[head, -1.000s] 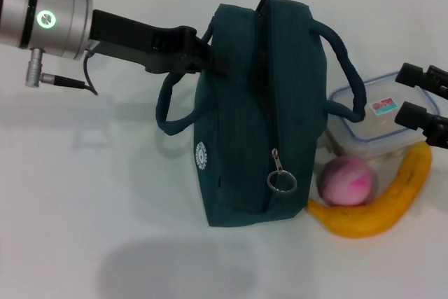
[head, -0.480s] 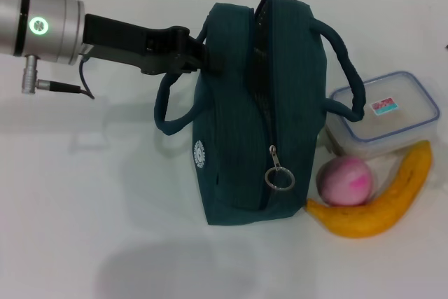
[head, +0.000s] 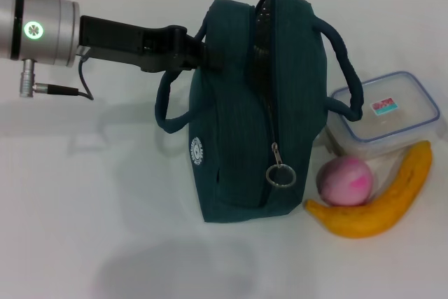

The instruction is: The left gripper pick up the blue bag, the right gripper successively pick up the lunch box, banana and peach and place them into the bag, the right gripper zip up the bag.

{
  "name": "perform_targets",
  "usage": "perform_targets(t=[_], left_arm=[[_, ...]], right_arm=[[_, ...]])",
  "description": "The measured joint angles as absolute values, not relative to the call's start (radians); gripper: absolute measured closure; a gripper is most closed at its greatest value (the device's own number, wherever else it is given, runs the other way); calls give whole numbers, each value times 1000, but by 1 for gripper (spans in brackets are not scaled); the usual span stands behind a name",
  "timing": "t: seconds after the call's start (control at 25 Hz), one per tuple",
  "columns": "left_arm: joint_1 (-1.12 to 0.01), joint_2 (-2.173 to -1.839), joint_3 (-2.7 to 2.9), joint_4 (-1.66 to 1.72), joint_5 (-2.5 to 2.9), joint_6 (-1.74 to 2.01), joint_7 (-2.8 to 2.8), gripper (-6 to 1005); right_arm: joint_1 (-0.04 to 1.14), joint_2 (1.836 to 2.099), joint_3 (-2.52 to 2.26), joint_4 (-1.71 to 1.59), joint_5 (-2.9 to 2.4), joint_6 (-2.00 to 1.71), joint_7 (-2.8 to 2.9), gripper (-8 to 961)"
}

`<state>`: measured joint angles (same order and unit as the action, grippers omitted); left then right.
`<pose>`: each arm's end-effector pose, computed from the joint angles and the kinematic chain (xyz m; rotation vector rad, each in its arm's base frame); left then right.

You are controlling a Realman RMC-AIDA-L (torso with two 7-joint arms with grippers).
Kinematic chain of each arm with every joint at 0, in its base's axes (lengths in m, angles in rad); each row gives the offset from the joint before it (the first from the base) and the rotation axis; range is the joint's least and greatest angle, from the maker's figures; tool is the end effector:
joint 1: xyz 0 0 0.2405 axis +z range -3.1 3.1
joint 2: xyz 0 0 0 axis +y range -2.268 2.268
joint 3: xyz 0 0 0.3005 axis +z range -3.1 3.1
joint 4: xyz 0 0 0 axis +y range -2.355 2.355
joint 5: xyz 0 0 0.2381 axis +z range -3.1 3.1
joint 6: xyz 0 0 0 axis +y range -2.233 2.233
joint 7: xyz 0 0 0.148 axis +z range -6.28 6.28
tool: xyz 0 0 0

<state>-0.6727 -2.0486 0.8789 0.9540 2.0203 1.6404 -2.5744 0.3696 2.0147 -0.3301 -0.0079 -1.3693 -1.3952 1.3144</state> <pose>-0.2097 0.4219 0.0110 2.5687 1.6817 0.5723 0.4160 0.3169 -0.0169 -1.4870 1.3369 1.3897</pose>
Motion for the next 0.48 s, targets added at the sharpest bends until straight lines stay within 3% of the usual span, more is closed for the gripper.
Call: perform_targets(t=[0.48], left_arm=[[-670,-2048,879,954,2019,1640,-2542,958]], right_arm=[[438,2024,-337,71,-1382,-1257,1342,142]])
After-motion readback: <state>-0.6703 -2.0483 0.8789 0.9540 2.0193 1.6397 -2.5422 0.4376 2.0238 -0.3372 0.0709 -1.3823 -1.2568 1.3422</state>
